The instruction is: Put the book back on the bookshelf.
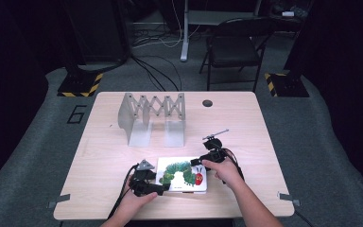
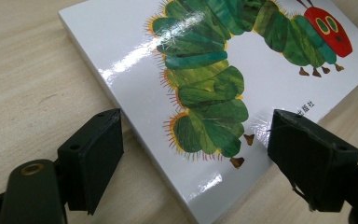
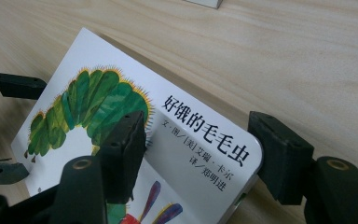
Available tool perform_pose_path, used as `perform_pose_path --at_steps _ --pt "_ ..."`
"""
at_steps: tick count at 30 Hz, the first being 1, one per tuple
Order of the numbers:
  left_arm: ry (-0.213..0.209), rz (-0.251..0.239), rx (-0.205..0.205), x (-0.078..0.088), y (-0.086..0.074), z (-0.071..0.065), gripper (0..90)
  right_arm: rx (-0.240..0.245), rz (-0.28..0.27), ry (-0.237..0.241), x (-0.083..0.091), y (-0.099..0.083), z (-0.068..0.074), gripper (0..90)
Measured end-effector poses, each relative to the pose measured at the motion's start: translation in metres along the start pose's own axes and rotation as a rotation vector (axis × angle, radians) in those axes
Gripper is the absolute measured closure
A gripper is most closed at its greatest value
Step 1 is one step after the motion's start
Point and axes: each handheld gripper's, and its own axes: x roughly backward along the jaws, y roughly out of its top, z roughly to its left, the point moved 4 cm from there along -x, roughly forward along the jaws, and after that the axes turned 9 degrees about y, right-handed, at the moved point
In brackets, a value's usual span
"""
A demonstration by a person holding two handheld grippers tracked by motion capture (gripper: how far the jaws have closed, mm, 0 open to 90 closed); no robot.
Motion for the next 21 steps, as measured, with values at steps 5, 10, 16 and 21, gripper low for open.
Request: perform_pose_path --at_steps 5,10,16,21 --pt "0.005 -0.011 -0.015 0.0 0.0 0.001 17.4 0.007 -0.004 0.001 0.002 0.0 0.002 38.8" --pt "0.002 -0.004 -0.023 0.0 -0.001 0.001 16.4 0.011 -0.007 0.0 0.007 0.002 0.005 40.4" --pt "-0.001 -0.013 -0.022 0.0 -0.002 0.001 16.3 0.024 -0.018 -0.002 0.01 0.002 0.008 41.3" --pt "-0.004 -0.016 -0.028 0.001 -0.002 0.001 16.3 0.04 -0.034 -0.004 0.013 0.002 0.011 42.5"
